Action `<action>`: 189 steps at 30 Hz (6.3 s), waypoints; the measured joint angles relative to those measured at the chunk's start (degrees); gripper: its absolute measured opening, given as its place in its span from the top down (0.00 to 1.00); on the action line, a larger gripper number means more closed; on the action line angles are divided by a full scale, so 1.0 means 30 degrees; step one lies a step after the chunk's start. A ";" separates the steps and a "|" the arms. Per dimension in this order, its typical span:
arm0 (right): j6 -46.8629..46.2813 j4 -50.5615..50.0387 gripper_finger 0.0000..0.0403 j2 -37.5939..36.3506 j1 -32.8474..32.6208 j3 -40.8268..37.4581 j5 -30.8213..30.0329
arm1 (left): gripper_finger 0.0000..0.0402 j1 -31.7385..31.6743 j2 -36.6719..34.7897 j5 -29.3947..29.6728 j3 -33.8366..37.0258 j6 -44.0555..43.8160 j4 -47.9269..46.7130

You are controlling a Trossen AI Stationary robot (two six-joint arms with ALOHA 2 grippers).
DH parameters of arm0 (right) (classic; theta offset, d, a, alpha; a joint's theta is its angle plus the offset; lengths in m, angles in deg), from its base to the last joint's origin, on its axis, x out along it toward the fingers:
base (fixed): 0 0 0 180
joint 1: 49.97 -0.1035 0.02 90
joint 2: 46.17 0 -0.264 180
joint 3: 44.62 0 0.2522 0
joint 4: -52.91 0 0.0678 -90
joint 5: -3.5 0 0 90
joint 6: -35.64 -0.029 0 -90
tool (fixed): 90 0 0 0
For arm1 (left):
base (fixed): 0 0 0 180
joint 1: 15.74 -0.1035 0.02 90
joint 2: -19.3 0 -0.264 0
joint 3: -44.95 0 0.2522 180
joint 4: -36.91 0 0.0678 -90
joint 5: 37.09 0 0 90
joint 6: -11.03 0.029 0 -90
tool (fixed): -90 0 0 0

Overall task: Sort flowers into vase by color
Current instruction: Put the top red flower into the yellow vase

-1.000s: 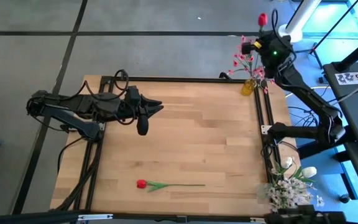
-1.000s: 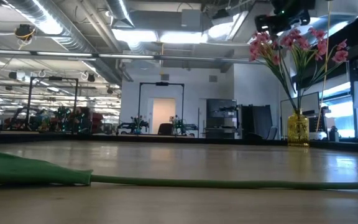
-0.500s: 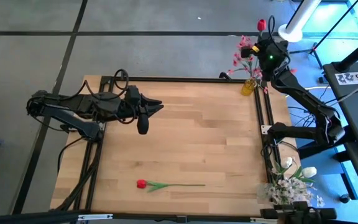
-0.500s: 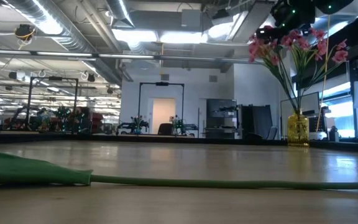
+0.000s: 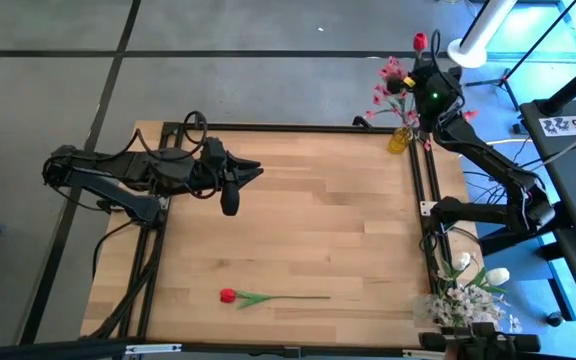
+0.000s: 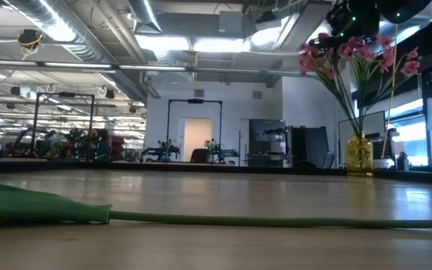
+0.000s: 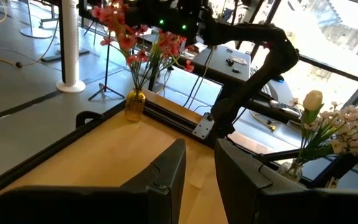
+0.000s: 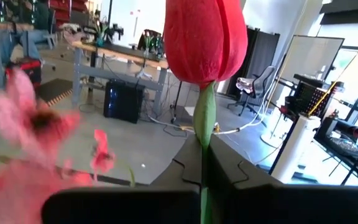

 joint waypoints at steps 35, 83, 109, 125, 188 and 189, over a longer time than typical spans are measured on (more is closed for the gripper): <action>-0.2903 -0.5033 0.83 -0.0781 -0.0015 -0.0031 0.1184 | 0.79 -0.0010 0.0007 0.0309 0.0007 0.0623 0.0977; -0.8311 -1.5853 0.51 -0.2335 -0.0015 0.3812 0.7916 | 0.79 -0.0299 0.0000 -0.0373 0.0007 0.1574 0.1217; -0.8715 -1.8160 0.93 -0.0823 -0.0015 0.5437 0.6725 | 0.79 -0.1544 0.0000 -0.1114 0.0007 0.1545 0.1348; -0.5219 -1.9221 0.87 0.0547 -0.0015 0.8163 0.5984 | 0.79 -0.1756 0.0000 -0.1464 0.0002 0.1559 0.1515; -1.4207 -2.1222 0.58 0.1407 -0.0015 0.8613 0.5059 | 0.79 -0.1297 -0.0001 -0.1457 0.0000 0.1552 0.1473; -1.4140 -2.1283 0.58 0.1430 -0.0015 0.8613 0.5055 | 0.79 -0.1297 -0.0007 -0.1457 0.0000 0.1552 0.1474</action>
